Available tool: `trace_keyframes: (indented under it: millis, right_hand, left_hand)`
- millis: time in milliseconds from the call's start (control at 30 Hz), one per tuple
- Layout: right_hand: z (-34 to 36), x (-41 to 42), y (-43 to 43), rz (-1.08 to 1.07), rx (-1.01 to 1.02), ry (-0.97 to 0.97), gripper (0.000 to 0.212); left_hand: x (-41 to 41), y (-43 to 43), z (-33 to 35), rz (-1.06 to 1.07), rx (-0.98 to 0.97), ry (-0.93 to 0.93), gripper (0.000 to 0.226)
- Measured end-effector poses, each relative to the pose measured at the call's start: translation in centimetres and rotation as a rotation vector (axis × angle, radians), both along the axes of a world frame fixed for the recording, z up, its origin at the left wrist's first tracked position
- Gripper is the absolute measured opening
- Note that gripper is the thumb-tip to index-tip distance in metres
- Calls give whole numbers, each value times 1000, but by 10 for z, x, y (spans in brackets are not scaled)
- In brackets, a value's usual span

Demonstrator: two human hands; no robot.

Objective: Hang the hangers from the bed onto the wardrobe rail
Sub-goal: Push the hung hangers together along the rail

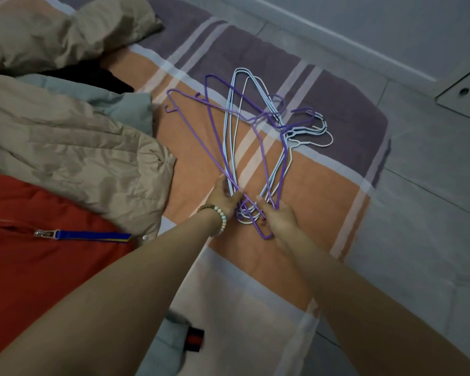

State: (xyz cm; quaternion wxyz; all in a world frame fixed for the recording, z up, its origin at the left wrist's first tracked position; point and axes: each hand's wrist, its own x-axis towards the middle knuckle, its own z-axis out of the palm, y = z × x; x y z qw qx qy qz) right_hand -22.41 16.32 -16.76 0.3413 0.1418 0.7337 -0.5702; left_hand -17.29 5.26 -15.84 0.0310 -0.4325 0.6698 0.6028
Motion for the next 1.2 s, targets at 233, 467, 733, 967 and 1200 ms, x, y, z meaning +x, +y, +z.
trace_keyframes:
  millis: [233,467,733,967,1200]
  right_hand:
    - [-8,83,55,-73,19,-40,15]
    - [23,104,91,35,296,314,60]
    - [23,69,50,322,122,131,42]
    - [67,71,59,267,-200,34,18]
    - [189,48,126,97,-426,121,12]
  left_hand:
    - [69,41,0,-154,71,-15,49]
    - [112,57,7,-238,20,-101,52]
    - [98,53,15,150,-31,-103,30]
    - [112,58,45,199,-151,157,26]
    - [46,99,166,-15,77,330,24]
